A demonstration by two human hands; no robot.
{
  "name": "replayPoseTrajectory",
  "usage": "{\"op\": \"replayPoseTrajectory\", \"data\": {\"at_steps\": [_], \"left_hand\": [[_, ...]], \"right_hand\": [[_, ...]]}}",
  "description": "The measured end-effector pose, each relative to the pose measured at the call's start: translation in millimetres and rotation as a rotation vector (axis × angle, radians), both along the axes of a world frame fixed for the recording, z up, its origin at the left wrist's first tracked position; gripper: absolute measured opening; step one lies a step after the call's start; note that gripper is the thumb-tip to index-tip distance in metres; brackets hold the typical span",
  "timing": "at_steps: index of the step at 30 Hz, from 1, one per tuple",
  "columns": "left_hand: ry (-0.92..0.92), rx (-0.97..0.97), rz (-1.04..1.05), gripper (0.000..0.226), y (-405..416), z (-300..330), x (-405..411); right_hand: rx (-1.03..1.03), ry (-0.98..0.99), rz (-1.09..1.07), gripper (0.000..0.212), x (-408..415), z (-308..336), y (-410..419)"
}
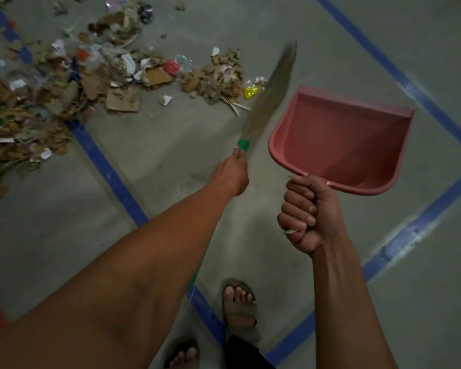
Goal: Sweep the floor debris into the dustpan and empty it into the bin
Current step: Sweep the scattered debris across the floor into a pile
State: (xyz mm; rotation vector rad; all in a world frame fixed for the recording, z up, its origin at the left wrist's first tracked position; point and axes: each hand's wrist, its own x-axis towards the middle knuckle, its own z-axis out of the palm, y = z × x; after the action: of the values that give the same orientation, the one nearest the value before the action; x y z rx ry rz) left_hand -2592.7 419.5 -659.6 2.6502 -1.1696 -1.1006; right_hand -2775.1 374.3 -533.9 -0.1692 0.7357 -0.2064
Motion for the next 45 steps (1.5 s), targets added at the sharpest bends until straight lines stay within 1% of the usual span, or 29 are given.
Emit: {"op": "replayPoseTrajectory", "data": {"at_steps": [3, 5, 9, 12, 15, 19, 22, 24, 26, 28, 32, 34, 36, 38, 40, 45], "left_hand": [[-0.036, -0.012, 0.125, 0.072, 1, -2, 24], [-0.071, -0.002, 0.241, 0.072, 9, -3, 44], [-0.146, -0.004, 0.6, 0.074, 36, 3, 82], [-0.236, -0.043, 0.675, 0.075, 62, 12, 95], [-0.25, -0.094, 0.639, 0.079, 79, 18, 90], [-0.189, -0.106, 0.659, 0.077, 77, 26, 80], [-0.161, -0.165, 0.599, 0.082, 71, 34, 65], [-0.144, -0.192, 0.509, 0.085, 68, 35, 52], [-0.145, -0.209, 0.39, 0.083, 65, 35, 40], [-0.141, -0.203, 0.262, 0.082, 61, 33, 26], [-0.108, -0.191, -0.02, 0.089, 53, 20, -4], [-0.099, -0.163, -0.145, 0.092, 47, 11, -12], [-0.054, -0.105, -0.206, 0.09, 41, 2, -13], [0.012, -0.032, -0.166, 0.087, 39, -6, -5], [0.041, 0.009, -0.065, 0.086, 43, -13, 13], [-0.047, 0.078, 0.162, 0.08, 74, -13, 97]], "right_hand": [[0.013, -0.013, 0.026, 0.043, 6, -5, -3], [0.021, -0.019, 0.046, 0.043, 11, -7, -4], [0.039, -0.027, 0.076, 0.043, 19, -12, 0], [0.053, -0.029, 0.096, 0.042, 26, -14, 3], [0.066, -0.026, 0.112, 0.042, 31, -14, 8], [0.08, -0.032, 0.125, 0.041, 35, -15, 16], [0.085, -0.034, 0.118, 0.041, 35, -16, 20], [0.087, -0.029, 0.102, 0.041, 33, -16, 21], [0.085, -0.029, 0.08, 0.041, 29, -17, 21], [0.086, -0.028, 0.061, 0.042, 23, -17, 21], [0.076, 0.007, 0.038, 0.04, 11, -20, 21], [0.085, 0.008, 0.025, 0.04, 9, -22, 22], [0.083, 0.018, 0.014, 0.04, 12, -26, 21], [0.076, 0.027, 0.015, 0.04, 21, -28, 19], [0.068, 0.027, 0.011, 0.04, 35, -28, 16], [0.063, 0.021, 0.05, 0.042, 83, -23, 18]]}}
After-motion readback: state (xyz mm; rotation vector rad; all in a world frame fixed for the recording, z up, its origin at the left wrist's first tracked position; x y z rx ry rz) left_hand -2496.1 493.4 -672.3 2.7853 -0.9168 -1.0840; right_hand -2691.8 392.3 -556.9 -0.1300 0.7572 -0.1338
